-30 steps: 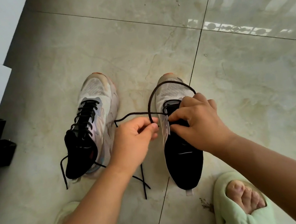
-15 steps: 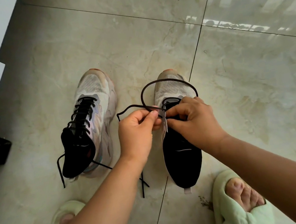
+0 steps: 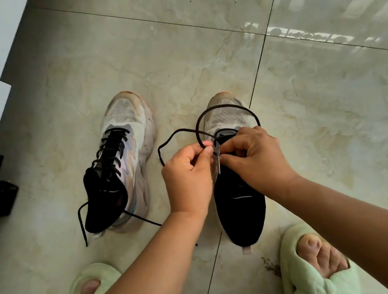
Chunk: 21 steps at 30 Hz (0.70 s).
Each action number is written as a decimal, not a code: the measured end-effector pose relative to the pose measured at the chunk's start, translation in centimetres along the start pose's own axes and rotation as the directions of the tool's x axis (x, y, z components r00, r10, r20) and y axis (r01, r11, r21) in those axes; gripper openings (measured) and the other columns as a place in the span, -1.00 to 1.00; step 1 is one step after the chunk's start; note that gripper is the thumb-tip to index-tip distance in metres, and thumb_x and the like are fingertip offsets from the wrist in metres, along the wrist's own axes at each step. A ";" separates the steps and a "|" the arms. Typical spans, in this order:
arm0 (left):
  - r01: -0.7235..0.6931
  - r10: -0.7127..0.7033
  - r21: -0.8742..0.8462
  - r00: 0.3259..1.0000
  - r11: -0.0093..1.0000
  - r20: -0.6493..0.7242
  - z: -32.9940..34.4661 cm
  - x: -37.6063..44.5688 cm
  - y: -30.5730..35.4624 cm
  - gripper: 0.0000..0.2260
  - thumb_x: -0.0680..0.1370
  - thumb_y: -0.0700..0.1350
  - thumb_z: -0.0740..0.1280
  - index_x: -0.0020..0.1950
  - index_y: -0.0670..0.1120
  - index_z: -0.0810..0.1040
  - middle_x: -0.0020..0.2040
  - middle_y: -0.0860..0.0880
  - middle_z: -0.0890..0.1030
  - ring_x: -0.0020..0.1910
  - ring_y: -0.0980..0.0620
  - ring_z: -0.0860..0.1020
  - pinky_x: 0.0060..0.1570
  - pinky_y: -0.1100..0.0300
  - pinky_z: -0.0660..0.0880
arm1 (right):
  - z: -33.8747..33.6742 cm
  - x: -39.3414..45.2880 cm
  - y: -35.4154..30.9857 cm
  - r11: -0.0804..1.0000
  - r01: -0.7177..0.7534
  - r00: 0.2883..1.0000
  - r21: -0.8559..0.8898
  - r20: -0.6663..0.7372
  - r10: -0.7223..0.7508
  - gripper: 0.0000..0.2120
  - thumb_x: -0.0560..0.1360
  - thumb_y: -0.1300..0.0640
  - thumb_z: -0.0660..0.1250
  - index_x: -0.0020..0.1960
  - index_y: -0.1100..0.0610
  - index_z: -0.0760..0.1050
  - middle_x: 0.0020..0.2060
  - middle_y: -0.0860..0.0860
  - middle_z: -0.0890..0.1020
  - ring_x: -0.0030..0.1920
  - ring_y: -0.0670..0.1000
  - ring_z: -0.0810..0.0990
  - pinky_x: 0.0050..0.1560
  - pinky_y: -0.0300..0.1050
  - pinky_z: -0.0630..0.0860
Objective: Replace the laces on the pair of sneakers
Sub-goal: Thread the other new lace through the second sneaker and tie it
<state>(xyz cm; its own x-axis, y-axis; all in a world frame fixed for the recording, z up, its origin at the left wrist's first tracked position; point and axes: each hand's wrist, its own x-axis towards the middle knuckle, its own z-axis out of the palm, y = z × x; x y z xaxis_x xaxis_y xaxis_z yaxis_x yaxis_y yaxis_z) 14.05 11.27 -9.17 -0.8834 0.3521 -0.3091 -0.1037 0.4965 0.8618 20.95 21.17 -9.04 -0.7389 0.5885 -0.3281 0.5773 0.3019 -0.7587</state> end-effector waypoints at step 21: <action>-0.033 0.011 0.094 0.975 0.995 0.221 -1.3 0.0 0.4 -0.79 0.49 -0.21 0.36 -0.07 0.13 0.61 -0.11 0.06 0.64 -0.19 0.29 0.56 -0.09 0.38 0.48 | 0.1 0.5 0.3 0.987 0.151 0.988 -0.055 -0.025 -0.153 -0.90 0.37 0.15 0.45 -0.31 0.01 0.61 -0.40 -0.22 0.41 -0.13 -0.07 0.38 0.01 -0.01 0.30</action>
<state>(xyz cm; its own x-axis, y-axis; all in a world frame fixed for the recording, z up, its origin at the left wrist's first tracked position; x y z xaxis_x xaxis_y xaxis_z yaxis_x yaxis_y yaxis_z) 13.38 10.45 -8.27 -0.7617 0.5243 -0.3807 -0.0314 0.5571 0.8299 20.70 21.50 -9.53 -0.8093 0.5543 -0.1942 0.4773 0.4281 -0.7674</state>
